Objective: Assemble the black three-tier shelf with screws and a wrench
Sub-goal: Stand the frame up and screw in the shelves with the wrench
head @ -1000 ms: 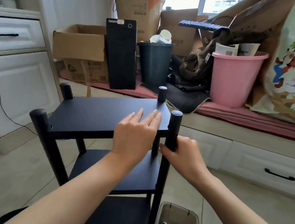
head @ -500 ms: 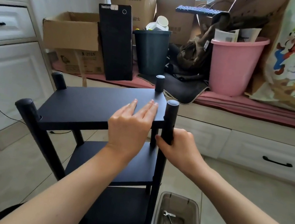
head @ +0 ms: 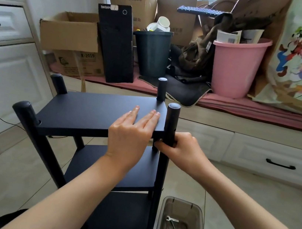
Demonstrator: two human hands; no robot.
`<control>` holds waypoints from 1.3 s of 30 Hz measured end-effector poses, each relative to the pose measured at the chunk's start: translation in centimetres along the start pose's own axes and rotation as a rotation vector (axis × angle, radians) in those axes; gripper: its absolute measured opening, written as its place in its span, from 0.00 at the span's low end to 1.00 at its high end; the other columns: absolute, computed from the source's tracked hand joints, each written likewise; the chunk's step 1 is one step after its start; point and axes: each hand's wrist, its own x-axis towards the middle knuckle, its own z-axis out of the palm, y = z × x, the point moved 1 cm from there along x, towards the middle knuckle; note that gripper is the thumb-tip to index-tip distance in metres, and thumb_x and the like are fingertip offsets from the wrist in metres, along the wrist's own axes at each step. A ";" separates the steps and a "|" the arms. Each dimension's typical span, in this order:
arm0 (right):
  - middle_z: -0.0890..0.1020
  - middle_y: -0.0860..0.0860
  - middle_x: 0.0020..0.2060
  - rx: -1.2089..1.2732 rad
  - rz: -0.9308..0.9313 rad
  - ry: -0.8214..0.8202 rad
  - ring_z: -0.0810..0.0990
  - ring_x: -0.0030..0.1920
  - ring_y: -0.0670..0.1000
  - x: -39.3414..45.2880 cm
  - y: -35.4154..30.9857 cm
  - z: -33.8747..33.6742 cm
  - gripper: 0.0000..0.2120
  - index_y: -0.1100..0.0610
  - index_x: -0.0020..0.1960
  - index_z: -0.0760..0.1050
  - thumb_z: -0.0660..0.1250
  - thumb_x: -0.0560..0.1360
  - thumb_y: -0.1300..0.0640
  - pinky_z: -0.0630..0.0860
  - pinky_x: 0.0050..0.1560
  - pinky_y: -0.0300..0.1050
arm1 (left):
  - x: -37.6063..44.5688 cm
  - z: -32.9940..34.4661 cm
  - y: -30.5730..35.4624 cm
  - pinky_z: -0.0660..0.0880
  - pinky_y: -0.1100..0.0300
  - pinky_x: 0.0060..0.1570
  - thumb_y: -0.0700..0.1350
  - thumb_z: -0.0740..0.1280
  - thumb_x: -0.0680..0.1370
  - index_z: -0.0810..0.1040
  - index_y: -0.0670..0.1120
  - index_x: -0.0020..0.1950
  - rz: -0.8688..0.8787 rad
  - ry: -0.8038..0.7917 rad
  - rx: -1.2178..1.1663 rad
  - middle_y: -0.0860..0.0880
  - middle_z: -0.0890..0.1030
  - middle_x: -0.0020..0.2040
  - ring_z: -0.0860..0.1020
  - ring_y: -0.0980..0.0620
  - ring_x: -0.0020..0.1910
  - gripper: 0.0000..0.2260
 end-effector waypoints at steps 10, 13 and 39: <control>0.66 0.52 0.35 0.728 0.499 -0.458 0.55 0.37 0.52 2.0 -1.9 -3.8 0.37 0.56 0.39 0.70 0.54 0.66 0.19 0.60 0.39 0.47 | -0.3 -0.3 -0.5 0.83 0.51 0.48 0.39 0.83 0.65 0.87 0.45 0.56 -0.044 -0.112 -0.086 0.49 0.86 0.54 0.85 0.43 0.52 0.20; 0.63 0.53 0.37 0.621 0.506 -0.421 0.55 0.39 0.52 2.2 -3.0 -3.6 0.39 0.53 0.38 0.61 0.49 0.62 0.15 0.63 0.43 0.50 | -0.2 -0.4 -0.4 0.83 0.50 0.47 0.38 0.84 0.64 0.86 0.44 0.57 -0.040 -0.116 -0.088 0.48 0.86 0.55 0.85 0.42 0.53 0.22; 0.67 0.47 0.28 0.435 0.481 -0.143 0.64 0.30 0.49 2.1 -4.2 -2.9 0.27 0.51 0.31 0.63 0.56 0.67 0.26 0.68 0.42 0.48 | 1.1 -3.7 -2.6 0.80 0.45 0.58 0.52 0.81 0.68 0.85 0.44 0.60 -0.019 -0.287 -0.280 0.46 0.84 0.61 0.81 0.41 0.62 0.24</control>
